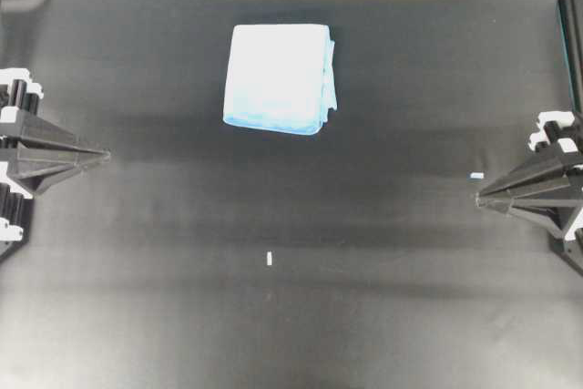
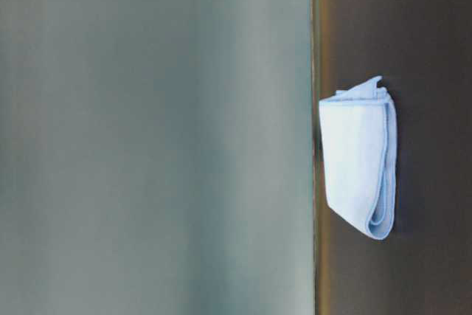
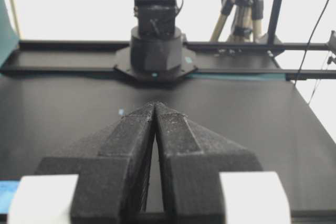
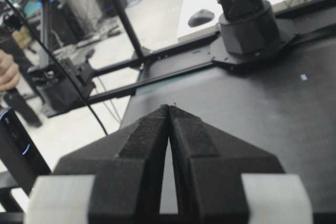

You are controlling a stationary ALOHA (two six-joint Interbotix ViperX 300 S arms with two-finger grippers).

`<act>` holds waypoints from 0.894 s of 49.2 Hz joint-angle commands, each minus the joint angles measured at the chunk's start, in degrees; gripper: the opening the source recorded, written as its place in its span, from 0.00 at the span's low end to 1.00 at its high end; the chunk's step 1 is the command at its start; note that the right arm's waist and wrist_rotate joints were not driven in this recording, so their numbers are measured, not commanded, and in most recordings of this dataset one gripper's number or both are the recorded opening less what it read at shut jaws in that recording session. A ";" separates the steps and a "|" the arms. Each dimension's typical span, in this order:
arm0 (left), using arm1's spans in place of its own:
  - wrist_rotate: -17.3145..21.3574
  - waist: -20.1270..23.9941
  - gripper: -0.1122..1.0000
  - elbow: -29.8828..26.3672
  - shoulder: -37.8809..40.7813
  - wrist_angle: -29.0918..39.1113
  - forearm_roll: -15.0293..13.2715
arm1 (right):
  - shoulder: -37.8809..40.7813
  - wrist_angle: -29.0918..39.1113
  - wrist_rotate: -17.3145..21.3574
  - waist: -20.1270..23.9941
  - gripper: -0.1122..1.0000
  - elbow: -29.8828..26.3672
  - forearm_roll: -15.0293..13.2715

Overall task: Push a blue cloth with the left arm to wipe the desk.
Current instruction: 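Swing the left gripper forward and lower it onto the blue cloth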

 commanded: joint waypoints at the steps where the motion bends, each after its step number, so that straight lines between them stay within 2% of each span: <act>1: -0.35 0.53 0.15 -2.64 2.20 -0.44 2.37 | 0.70 -0.44 0.00 0.00 0.13 -1.14 0.09; 4: -0.35 1.14 0.16 -3.96 4.13 -0.53 2.37 | 0.70 -0.26 0.00 0.00 0.15 -1.14 0.09; 7: -0.35 2.02 0.10 -5.27 6.68 -0.62 2.37 | 0.79 0.00 0.09 0.00 0.10 -1.14 0.09; 10: -0.44 3.25 0.10 -6.50 9.40 -0.70 2.37 | 0.88 0.18 0.00 -0.09 0.09 -1.14 0.09; 20: -0.62 9.40 0.10 -10.02 19.69 -3.78 2.37 | 0.79 0.26 0.00 -0.09 0.09 -1.14 0.09; 33: -1.05 17.49 0.11 -17.23 34.37 -3.96 2.37 | 0.79 0.26 0.00 0.00 0.09 -1.14 0.09; 39: -1.49 20.04 0.22 -20.74 41.57 -3.87 2.37 | 0.79 0.26 0.00 0.00 0.09 -1.05 0.09; 44: -1.49 21.97 0.44 -23.82 47.37 -3.69 2.37 | 0.79 0.26 0.00 0.00 0.09 -1.05 0.09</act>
